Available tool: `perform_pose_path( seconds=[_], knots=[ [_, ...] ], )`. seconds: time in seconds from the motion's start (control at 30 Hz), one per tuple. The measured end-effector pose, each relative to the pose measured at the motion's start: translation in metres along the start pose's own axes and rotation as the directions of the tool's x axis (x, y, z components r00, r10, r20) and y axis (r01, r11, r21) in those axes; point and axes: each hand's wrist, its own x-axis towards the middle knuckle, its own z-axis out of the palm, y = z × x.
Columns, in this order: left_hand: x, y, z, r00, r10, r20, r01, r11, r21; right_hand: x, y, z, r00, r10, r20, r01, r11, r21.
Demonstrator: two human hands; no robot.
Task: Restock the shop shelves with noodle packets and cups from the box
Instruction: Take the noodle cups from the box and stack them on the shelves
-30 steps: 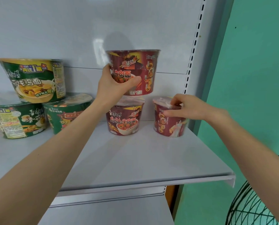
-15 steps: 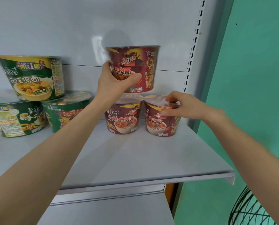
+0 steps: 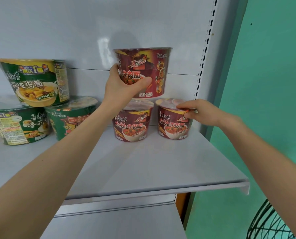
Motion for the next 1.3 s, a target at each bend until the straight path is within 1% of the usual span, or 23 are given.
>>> perform_pose_path(
  seconds=[0.2,0.37,0.6,0.87,1.03,1.07,1.1,1.13,1.17,1.2,1.27,1.3],
  knots=[
    [-0.002,-0.001,0.001,1.0,-0.005,-0.004,0.005,1.0,0.004,-0.001,0.001,0.0,1.0,-0.003,0.017,0.004,1.0,-0.015],
    [-0.004,-0.001,0.001,1.0,-0.007,0.006,0.007,1.0,0.002,0.001,0.004,-0.001,1.0,0.009,0.017,-0.01,0.999,0.044],
    [-0.006,-0.001,0.0,1.0,-0.003,-0.001,0.003,1.0,-0.003,0.003,0.007,0.001,0.999,0.009,0.042,-0.011,0.999,0.04],
    [-0.01,0.006,0.001,1.0,0.006,0.012,-0.006,1.0,0.007,0.001,0.015,-0.005,0.996,0.028,0.083,-0.04,0.988,0.15],
    [-0.015,0.01,0.003,1.0,0.012,0.026,-0.012,1.0,-0.001,-0.003,0.008,-0.007,0.993,0.049,0.112,-0.061,0.992,0.112],
    [-0.015,0.011,0.003,1.0,0.013,0.028,-0.013,1.0,-0.002,-0.004,0.004,-0.01,0.996,0.052,0.078,-0.064,0.986,0.152],
    [-0.015,0.012,0.003,0.999,0.014,0.03,-0.014,1.0,-0.003,-0.004,-0.001,-0.013,0.998,0.056,0.009,-0.057,0.97,0.235],
    [-0.016,0.013,0.003,0.999,0.015,0.032,-0.015,1.0,-0.007,-0.004,-0.007,-0.017,0.994,0.062,-0.085,-0.029,0.935,0.353],
    [-0.016,0.015,0.004,0.999,0.016,0.036,-0.015,1.0,-0.013,-0.003,-0.014,-0.021,0.981,0.08,-0.174,0.014,0.878,0.479],
    [-0.017,0.016,0.005,0.999,0.019,0.039,-0.019,1.0,-0.015,-0.003,-0.023,-0.025,0.967,0.101,-0.233,0.054,0.813,0.579],
    [-0.017,0.018,0.007,0.999,0.029,0.045,-0.028,1.0,-0.009,0.003,-0.039,-0.031,0.963,0.127,-0.24,0.082,0.706,0.703],
    [-0.018,0.019,0.009,0.998,0.031,0.052,-0.03,0.999,-0.011,0.006,-0.046,-0.032,0.968,0.124,-0.218,0.077,0.68,0.729]
  ],
)
